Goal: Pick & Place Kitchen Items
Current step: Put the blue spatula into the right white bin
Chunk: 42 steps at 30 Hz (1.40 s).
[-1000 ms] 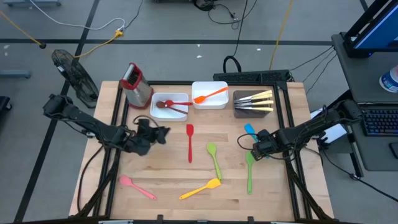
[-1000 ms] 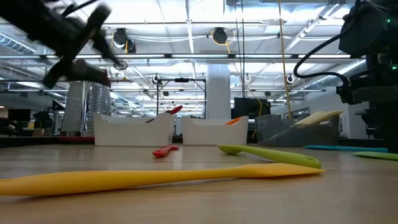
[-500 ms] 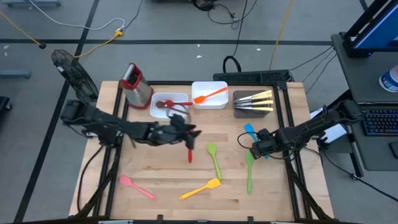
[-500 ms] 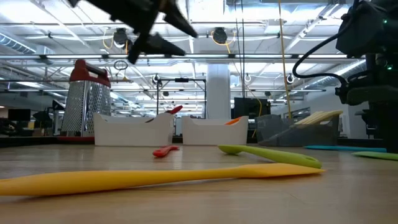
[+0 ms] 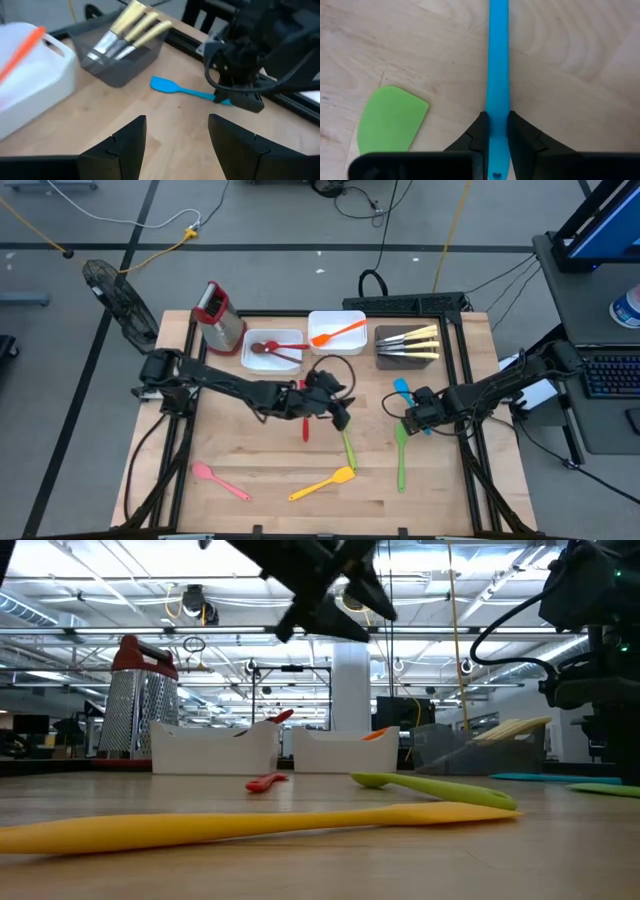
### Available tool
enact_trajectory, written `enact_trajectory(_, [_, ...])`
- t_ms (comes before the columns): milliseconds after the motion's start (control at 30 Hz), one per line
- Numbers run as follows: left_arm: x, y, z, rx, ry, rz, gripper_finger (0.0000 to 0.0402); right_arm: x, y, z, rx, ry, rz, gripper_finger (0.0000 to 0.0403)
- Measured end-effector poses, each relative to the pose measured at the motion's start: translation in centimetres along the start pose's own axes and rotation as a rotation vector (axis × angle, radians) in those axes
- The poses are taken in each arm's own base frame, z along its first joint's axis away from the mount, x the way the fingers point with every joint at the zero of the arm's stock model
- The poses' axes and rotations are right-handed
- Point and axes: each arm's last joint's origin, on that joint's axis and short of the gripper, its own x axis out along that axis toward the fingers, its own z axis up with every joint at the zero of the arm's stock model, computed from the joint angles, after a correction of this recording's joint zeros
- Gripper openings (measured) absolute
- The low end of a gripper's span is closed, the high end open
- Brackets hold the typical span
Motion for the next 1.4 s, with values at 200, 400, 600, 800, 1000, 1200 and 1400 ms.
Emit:
enact_trajectory(200, [2.2, 0.1, -1.0, 0.003, 0.056, 0.004, 0.0218, -0.7, 0.2, 0.0, -0.013, -0.001, 0.072, 0.0037])
enact_trajectory(400, [3.3, 0.9, -1.3, -0.050, 0.101, -0.015, 0.0218, -1.9, 0.2, 0.0, -0.002, -0.027, 0.201, 0.0034])
enact_trajectory(600, [3.6, 1.4, -0.7, -0.040, 0.068, -0.017, 0.0218, -1.9, 0.2, 0.2, 0.006, -0.029, 0.203, 0.0031])
enact_trajectory(800, [3.7, 1.3, -0.3, 0.036, 0.029, -0.025, 0.0218, -1.6, 0.3, 0.3, 0.008, -0.019, 0.176, 0.0030])
enact_trajectory(1000, [4.3, 1.1, -0.5, 0.136, -0.019, -0.035, 0.0218, -1.6, 0.3, 0.3, 0.010, -0.025, 0.178, 0.0030])
enact_trajectory(1200, [7.3, 0.4, -1.3, 0.200, 0.064, -0.037, 0.0218, -1.6, 0.4, 0.4, 0.012, -0.034, 0.183, 0.0030])
enact_trajectory(1400, [10.7, -1.6, -0.1, 0.276, 0.142, -0.073, 0.0218, -1.6, 0.4, 0.3, 0.006, -0.038, 0.190, 0.0030])
